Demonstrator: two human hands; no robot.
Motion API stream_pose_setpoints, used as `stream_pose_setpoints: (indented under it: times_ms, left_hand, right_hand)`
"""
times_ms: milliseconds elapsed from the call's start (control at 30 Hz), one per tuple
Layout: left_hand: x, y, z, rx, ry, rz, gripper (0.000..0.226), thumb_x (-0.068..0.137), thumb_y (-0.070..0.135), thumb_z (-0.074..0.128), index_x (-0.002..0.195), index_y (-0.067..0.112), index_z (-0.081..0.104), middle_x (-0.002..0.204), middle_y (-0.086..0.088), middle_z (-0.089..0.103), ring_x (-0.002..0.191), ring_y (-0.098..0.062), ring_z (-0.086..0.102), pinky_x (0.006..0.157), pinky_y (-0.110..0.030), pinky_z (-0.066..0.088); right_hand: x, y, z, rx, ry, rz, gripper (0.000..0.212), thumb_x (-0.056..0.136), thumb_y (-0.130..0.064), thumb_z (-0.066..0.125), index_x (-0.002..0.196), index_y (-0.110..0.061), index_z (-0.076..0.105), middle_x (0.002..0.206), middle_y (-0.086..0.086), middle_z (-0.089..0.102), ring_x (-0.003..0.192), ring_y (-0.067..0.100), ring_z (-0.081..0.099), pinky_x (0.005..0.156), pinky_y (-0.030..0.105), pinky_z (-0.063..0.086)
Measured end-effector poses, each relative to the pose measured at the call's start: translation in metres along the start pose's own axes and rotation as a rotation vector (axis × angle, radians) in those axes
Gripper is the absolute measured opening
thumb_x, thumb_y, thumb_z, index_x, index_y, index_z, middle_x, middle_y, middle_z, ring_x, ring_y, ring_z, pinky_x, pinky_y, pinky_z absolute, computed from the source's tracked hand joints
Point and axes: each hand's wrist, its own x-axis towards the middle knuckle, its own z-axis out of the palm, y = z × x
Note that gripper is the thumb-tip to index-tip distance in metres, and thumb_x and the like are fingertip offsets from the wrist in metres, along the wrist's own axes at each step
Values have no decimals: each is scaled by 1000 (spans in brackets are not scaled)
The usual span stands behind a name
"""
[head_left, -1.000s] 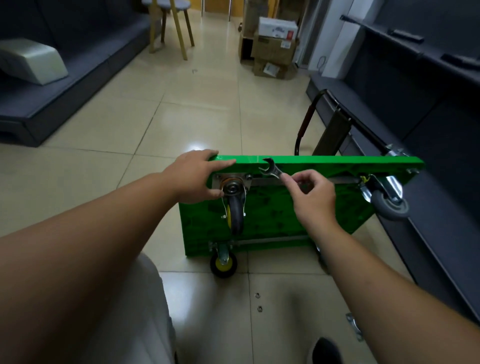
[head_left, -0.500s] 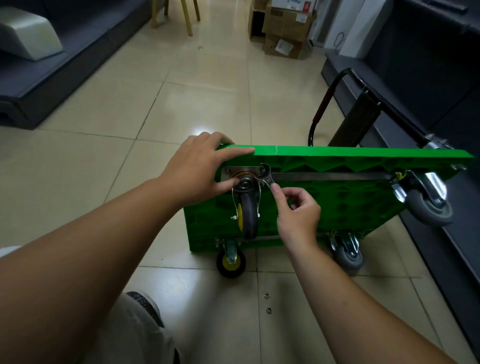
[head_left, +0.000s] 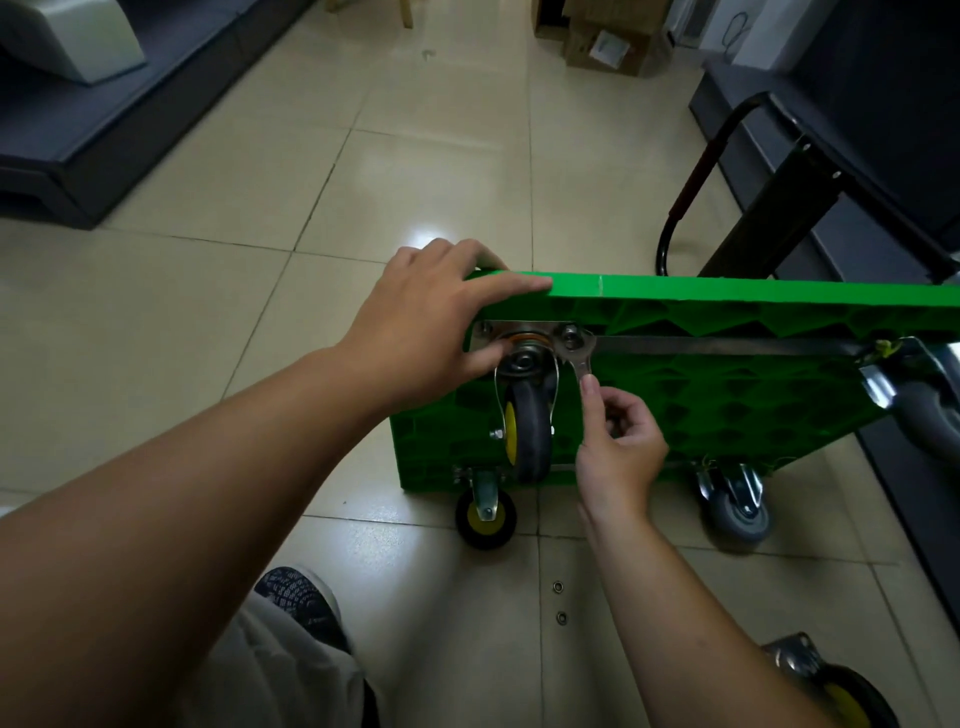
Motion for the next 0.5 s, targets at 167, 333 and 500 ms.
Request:
stream_pose_setpoints:
  times_ms: [167, 333, 500]
  left_hand:
    - [0, 3, 4, 3, 27, -26, 59, 85, 49, 68, 143, 46, 52, 126, 4, 58, 111, -25, 52, 91, -39, 34]
    - [1, 2, 6, 11, 41, -35, 59, 85, 50, 68, 142, 47, 52, 126, 6, 58, 112, -23, 51, 90, -36, 32]
    - [1, 5, 5, 8, 43, -40, 59, 85, 50, 69, 141, 46, 54, 125, 5, 58, 111, -24, 52, 88, -34, 28]
  right_hand:
    - [12, -5, -3, -41, -32, -93, 12, 91, -24, 74, 84, -18, 66, 79, -3, 63, 70, -1, 57, 68, 16, 47]
    - [44, -28, -28, -423, -117, -406, 17, 84, -46, 75, 83, -34, 63, 87, -12, 64, 91, 15, 58, 85, 37, 44]
    - [63, -97, -41, -974, -170, -981, 29, 87, -46, 72, 90, -18, 67, 92, 0, 64, 95, 25, 51, 84, 34, 25]
